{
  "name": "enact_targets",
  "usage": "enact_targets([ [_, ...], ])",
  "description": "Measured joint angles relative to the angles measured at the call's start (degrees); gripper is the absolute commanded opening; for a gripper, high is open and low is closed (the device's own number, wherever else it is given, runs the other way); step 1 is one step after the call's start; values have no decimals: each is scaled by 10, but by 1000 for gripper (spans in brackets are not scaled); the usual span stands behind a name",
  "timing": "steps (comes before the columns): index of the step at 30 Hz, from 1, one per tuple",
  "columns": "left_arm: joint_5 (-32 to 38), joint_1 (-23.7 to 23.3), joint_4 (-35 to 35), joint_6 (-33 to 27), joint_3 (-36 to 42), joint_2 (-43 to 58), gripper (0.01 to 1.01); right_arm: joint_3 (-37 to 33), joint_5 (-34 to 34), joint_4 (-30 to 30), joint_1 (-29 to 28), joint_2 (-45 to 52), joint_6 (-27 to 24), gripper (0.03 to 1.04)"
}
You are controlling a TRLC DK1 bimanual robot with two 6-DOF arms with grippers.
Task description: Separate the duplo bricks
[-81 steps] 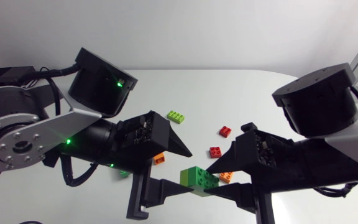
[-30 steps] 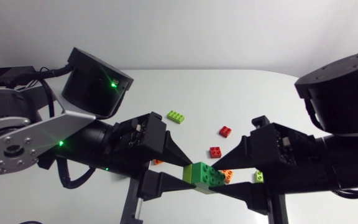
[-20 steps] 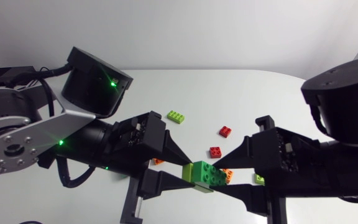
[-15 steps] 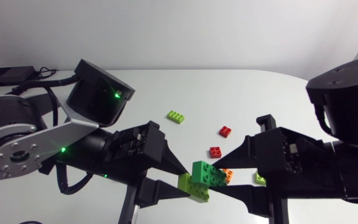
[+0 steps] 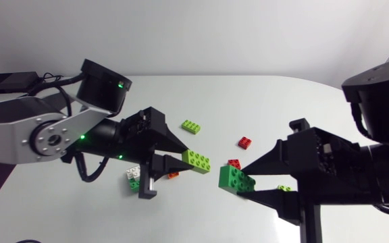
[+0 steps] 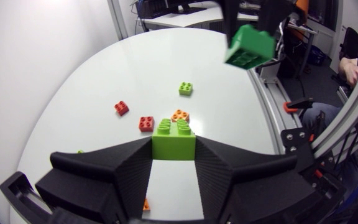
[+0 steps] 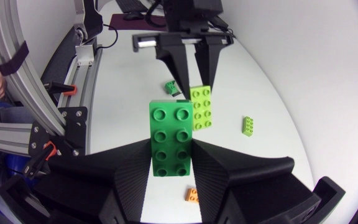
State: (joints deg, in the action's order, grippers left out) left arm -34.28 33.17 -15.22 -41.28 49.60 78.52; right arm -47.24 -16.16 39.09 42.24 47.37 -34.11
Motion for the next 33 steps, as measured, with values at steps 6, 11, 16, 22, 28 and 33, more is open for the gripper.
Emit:
enact_targets([
  [6, 0, -43, 55, 6, 64, 154, 336, 19, -1, 0, -7, -26, 0, 313],
  [11, 0, -71, 85, 28, 149, 258, 336, 42, -1, 0, -14, -41, 0, 313],
  [16, 2, -89, 90, 53, 223, 334, 338, 49, -12, 0, -28, -49, 0, 313],
  [22, 16, -102, 82, 67, 287, 407, 336, 58, -37, -5, -60, -49, -7, 313],
  [28, 20, -106, 67, 69, 318, 453, 339, 71, -49, -17, -74, -45, -14, 313],
  [33, 22, -106, 57, 69, 322, 459, 343, 74, -59, -18, -84, -42, -18, 313],
])
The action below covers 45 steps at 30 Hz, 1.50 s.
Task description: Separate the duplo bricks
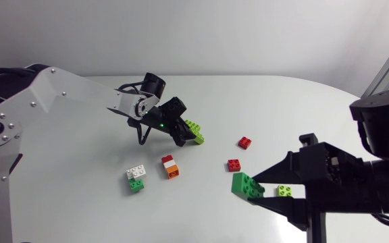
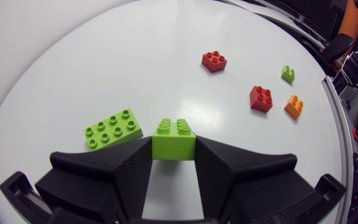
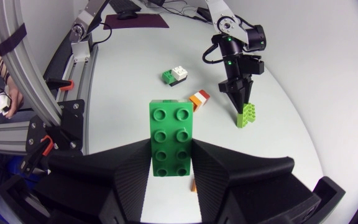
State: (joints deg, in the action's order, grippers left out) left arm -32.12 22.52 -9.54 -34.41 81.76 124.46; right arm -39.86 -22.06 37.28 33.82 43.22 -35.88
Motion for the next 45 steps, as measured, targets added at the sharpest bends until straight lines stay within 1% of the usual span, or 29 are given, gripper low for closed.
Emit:
enact_targets([
  [3, 0, -1, -5, -1, 0, 0, 357, 0, -3, -1, -10, 1, -6, 313],
  [4, -1, -2, -5, -2, 0, 0, 389, 0, -5, -1, -14, 2, -9, 313],
  [8, 0, -6, -10, -5, 0, 0, 577, 0, -5, -1, -31, 8, -15, 313],
  [9, 3, -7, -12, -6, -2, 0, 610, 0, -6, -1, -34, 8, -15, 313],
  [16, 9, -10, -23, -14, -24, 0, 811, 0, -7, 1, -39, 9, -15, 313],
  [19, 10, -10, -27, -18, -31, 0, 872, 0, -7, 1, -49, 9, -21, 313],
  [21, 11, -11, -31, -19, -38, -3, 879, 0, -7, 1, -66, 13, -30, 313],
  [24, 17, -12, -41, -20, -54, -23, 890, 0, -7, 0, -109, 35, -52, 313],
  [28, 23, -23, -67, -26, -63, -74, 905, 0, -20, -5, -185, 84, -92, 313],
  [31, 24, -39, -86, -35, -63, -117, 916, 0, -20, -21, -224, 123, -114, 313],
  [34, 31, -54, -108, -44, -64, -163, 918, 0, -14, -45, -245, 166, -124, 313],
  [38, 52, -59, -128, -61, -81, -212, 918, -1, 17, -80, -255, 221, -134, 313],
  [45, 101, -54, -146, -93, -164, -286, 918, -26, 77, -118, -301, 316, -159, 315],
])
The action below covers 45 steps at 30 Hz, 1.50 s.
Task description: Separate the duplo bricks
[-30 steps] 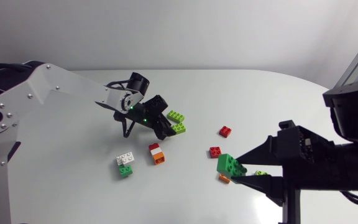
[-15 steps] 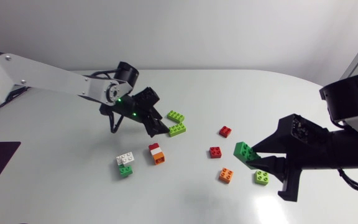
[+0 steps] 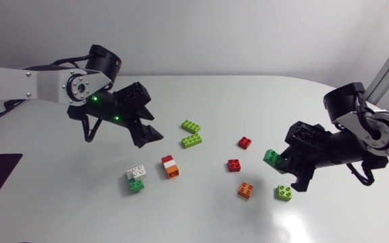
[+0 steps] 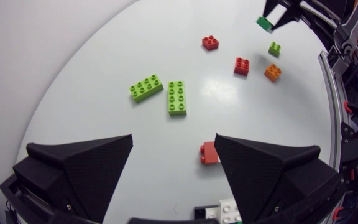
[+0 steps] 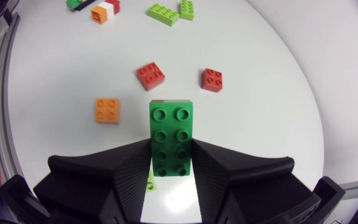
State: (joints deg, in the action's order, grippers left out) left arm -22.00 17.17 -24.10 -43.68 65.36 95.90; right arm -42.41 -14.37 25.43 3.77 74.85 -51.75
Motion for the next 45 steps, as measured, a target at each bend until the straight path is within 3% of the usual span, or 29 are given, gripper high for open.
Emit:
enact_targets([
  [7, 15, 5, -21, -20, -48, -57, 918, -47, 43, -25, -44, 95, -19, 316],
  [21, 61, 18, -68, -47, -100, -111, 918, -77, 73, -36, -64, 206, -38, 321],
  [24, 68, 25, -81, -47, -105, -122, 918, -77, 75, -36, -64, 207, -45, 425],
  [27, 81, 31, -85, -48, -108, -127, 918, -80, 83, -36, -64, 210, -49, 757],
  [32, 101, 36, -88, -50, -126, -127, 920, -80, 89, -36, -64, 222, -49, 966],
  [45, 120, 40, -92, -49, -157, -127, 920, -63, 88, -33, -39, 169, -48, 990],
])
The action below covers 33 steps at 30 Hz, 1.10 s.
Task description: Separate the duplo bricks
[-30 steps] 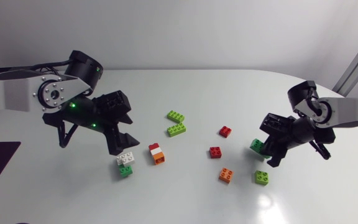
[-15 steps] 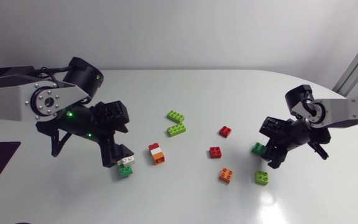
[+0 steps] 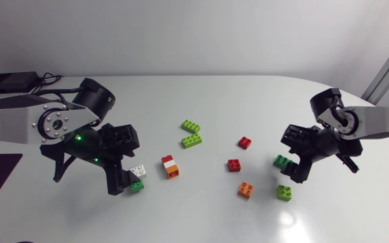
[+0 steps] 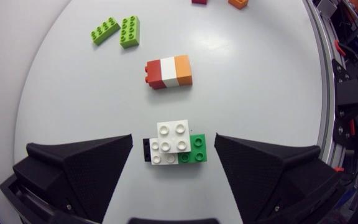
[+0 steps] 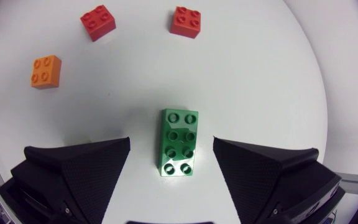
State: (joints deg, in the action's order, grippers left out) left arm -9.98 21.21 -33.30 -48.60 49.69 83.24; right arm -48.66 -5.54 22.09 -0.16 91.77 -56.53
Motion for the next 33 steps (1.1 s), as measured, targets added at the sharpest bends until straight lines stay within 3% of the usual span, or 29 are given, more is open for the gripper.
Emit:
enact_targets([
  [9, 6, 3, 0, 1, -8, 0, 920, 26, 0, 0, 113, -40, 47, 989],
  [18, 10, 3, 0, 2, -15, -1, 920, 2, -42, 1, 156, -31, 59, 989],
  [33, 10, 3, 0, 2, -33, -28, 920, -142, -125, 87, 175, 82, -19, 977],
])
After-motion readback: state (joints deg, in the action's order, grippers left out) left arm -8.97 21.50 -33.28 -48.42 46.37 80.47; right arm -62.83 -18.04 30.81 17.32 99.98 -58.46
